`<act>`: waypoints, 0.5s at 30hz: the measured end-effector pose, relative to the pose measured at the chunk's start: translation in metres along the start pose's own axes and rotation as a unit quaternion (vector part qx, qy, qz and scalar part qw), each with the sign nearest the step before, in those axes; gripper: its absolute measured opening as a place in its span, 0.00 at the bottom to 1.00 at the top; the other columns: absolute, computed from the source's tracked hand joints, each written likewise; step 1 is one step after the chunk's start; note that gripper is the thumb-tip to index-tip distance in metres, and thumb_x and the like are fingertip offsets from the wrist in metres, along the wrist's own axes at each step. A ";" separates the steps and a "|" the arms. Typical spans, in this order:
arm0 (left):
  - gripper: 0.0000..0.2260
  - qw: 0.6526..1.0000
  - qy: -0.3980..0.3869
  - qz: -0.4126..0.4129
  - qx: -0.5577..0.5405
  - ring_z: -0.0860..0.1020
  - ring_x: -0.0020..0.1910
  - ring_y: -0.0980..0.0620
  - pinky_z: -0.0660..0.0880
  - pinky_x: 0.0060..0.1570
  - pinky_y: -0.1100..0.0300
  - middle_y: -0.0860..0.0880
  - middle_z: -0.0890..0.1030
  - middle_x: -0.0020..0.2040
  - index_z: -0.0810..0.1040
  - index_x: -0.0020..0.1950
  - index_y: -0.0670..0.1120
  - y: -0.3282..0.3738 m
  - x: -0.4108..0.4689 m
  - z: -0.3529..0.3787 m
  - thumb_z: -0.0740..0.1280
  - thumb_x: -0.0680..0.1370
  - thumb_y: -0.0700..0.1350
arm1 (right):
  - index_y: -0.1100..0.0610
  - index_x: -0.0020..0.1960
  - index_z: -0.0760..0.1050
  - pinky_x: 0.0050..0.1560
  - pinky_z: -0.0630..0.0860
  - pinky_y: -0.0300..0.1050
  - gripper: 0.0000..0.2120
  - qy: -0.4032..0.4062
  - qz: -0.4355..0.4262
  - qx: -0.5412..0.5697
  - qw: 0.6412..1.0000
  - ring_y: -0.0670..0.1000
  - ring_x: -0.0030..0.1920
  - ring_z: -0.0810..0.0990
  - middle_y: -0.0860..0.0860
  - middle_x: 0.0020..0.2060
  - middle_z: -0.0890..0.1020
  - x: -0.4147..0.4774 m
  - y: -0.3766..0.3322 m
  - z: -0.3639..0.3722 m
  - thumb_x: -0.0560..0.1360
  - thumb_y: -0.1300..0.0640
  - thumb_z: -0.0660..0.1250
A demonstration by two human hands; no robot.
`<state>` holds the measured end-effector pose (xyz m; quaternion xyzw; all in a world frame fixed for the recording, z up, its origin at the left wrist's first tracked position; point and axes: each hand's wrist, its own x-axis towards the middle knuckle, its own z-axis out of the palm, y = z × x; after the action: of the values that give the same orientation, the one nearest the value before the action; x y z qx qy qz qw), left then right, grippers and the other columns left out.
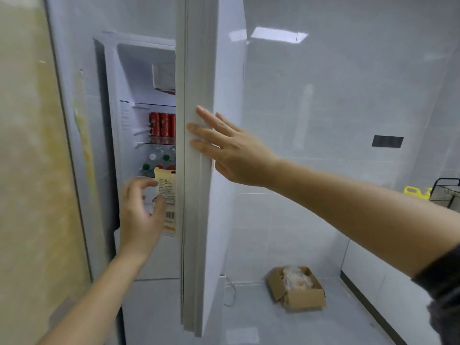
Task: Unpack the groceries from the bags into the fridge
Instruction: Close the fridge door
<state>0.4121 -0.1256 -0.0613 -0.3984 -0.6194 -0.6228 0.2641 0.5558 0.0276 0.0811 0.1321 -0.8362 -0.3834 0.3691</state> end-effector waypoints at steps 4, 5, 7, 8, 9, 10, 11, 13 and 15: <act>0.10 0.999 -0.006 0.037 -0.020 0.74 0.41 0.59 0.70 0.40 0.71 0.53 0.75 0.43 0.71 0.55 0.48 0.022 0.017 -0.014 0.67 0.77 0.38 | 0.62 0.60 0.78 0.74 0.58 0.58 0.17 0.029 -0.016 0.030 0.999 0.64 0.74 0.62 0.60 0.69 0.73 0.041 -0.018 0.026 0.72 0.67 0.63; 0.10 0.999 -0.016 0.027 -0.028 0.74 0.39 0.59 0.70 0.39 0.71 0.54 0.75 0.43 0.70 0.55 0.48 0.026 0.022 -0.015 0.67 0.77 0.38 | 0.62 0.59 0.78 0.74 0.58 0.58 0.18 0.036 -0.018 0.044 0.998 0.63 0.74 0.63 0.60 0.69 0.73 0.050 -0.023 0.030 0.71 0.67 0.63; 0.11 0.999 -0.034 -0.003 -0.033 0.75 0.39 0.59 0.71 0.38 0.71 0.54 0.76 0.44 0.69 0.57 0.50 0.024 0.032 -0.016 0.68 0.78 0.44 | 0.61 0.63 0.77 0.74 0.58 0.58 0.21 0.027 -0.020 0.070 0.997 0.62 0.75 0.60 0.60 0.72 0.68 0.063 -0.032 0.038 0.71 0.67 0.63; 0.12 0.999 -0.034 -0.021 -0.027 0.75 0.39 0.58 0.72 0.38 0.70 0.53 0.76 0.45 0.70 0.58 0.50 0.020 0.037 -0.016 0.68 0.77 0.48 | 0.60 0.66 0.75 0.75 0.58 0.58 0.23 0.014 -0.018 0.077 0.997 0.61 0.76 0.58 0.59 0.75 0.64 0.066 -0.035 0.042 0.71 0.66 0.64; 0.13 0.999 -0.025 -0.035 -0.013 0.76 0.40 0.57 0.71 0.38 0.70 0.52 0.77 0.46 0.71 0.58 0.49 0.013 0.043 -0.018 0.68 0.77 0.50 | 0.58 0.69 0.72 0.75 0.58 0.59 0.26 0.002 -0.010 0.079 0.997 0.61 0.77 0.55 0.58 0.76 0.61 0.067 -0.037 0.047 0.72 0.66 0.64; 0.13 0.999 -0.010 -0.045 0.011 0.76 0.41 0.56 0.70 0.38 0.71 0.50 0.78 0.47 0.72 0.58 0.47 0.007 0.048 -0.020 0.69 0.77 0.49 | 0.56 0.72 0.69 0.74 0.58 0.60 0.28 -0.010 0.004 0.082 0.997 0.61 0.77 0.53 0.57 0.77 0.58 0.066 -0.039 0.052 0.72 0.65 0.63; 0.12 0.998 0.007 -0.050 0.040 0.76 0.41 0.54 0.69 0.38 0.73 0.48 0.79 0.48 0.73 0.57 0.45 0.001 0.054 -0.022 0.69 0.77 0.47 | 0.54 0.75 0.65 0.74 0.57 0.61 0.30 -0.023 0.021 0.086 0.996 0.61 0.78 0.52 0.56 0.78 0.56 0.064 -0.039 0.058 0.73 0.65 0.62; 0.10 0.995 0.030 -0.063 0.076 0.75 0.40 0.55 0.67 0.37 0.76 0.46 0.79 0.47 0.75 0.54 0.43 -0.008 0.063 -0.027 0.70 0.76 0.44 | 0.52 0.78 0.59 0.74 0.57 0.64 0.33 -0.053 0.056 0.096 0.992 0.62 0.78 0.49 0.54 0.79 0.52 0.060 -0.039 0.074 0.74 0.64 0.62; 0.09 0.992 0.035 -0.088 0.086 0.74 0.39 0.58 0.67 0.36 0.77 0.47 0.79 0.47 0.75 0.54 0.43 -0.015 0.072 -0.032 0.70 0.76 0.42 | 0.48 0.79 0.52 0.72 0.59 0.67 0.36 -0.089 0.088 0.104 0.987 0.64 0.78 0.46 0.52 0.79 0.47 0.061 -0.039 0.092 0.75 0.64 0.61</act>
<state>0.3551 -0.1440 -0.0081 -0.2964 -0.6934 -0.6016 0.2634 0.4451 0.0213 0.0439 0.0610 -0.9093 -0.2709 0.3100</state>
